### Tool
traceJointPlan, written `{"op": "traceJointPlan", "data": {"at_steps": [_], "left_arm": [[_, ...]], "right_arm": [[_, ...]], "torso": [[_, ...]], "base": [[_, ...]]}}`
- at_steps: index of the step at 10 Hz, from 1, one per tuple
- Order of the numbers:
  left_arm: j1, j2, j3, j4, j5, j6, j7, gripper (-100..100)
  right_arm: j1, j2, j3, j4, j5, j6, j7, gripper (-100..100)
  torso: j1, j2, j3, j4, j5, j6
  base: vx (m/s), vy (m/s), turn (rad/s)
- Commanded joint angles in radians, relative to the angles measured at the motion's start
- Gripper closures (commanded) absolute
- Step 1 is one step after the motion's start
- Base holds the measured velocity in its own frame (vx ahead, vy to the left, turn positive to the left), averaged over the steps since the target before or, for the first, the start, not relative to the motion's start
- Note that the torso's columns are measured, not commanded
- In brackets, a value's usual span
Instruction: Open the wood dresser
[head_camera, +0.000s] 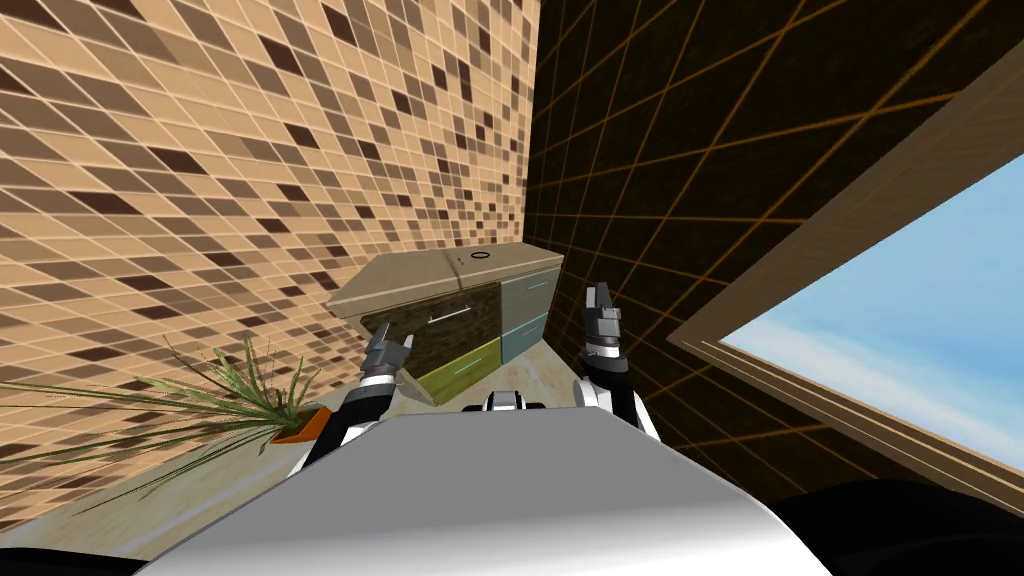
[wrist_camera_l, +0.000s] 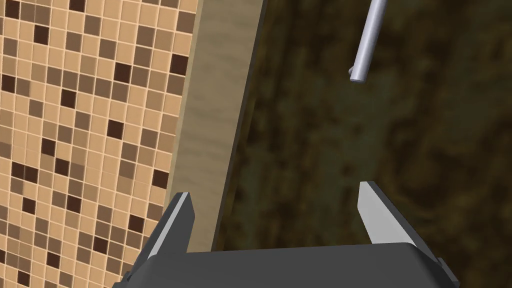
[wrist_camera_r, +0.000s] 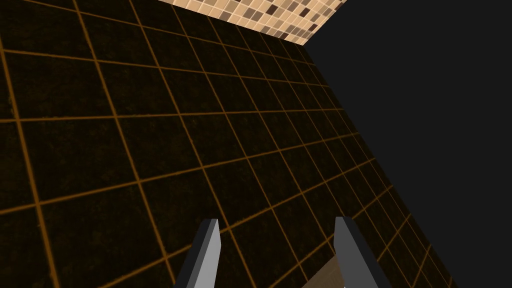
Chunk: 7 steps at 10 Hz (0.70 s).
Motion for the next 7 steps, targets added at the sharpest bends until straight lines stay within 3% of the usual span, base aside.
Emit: {"op": "traceJointPlan", "data": {"at_steps": [1, 4, 7], "left_arm": [[0.009, -0.023, 0.015, 0.021, 0.025, 0.014, 0.012, -100], [0.014, -0.072, 0.028, 0.038, 0.046, 0.026, 0.02, -100], [0.018, -0.152, 0.037, 0.048, 0.06, 0.035, 0.026, -100]], "right_arm": [[0.0, 0.0, 0.0, 0.0, 0.0, 0.0, 0.0, 0], [0.0, 0.0, 0.0, 0.0, 0.0, 0.0, 0.0, 0], [0.0, 0.0, 0.0, 0.0, 0.0, 0.0, 0.0, 0]], "torso": [[0.002, 0.001, 0.0, 0.0, 0.0, 0.0], [0.001, 0.001, 0.0, 0.0, 0.0, 0.0], [0.003, 0.002, 0.001, 0.0, 0.001, 0.0]], "base": [[0.116, -0.136, 0.072], [0.113, -0.134, 0.06], [0.072, -0.095, 0.042]]}}
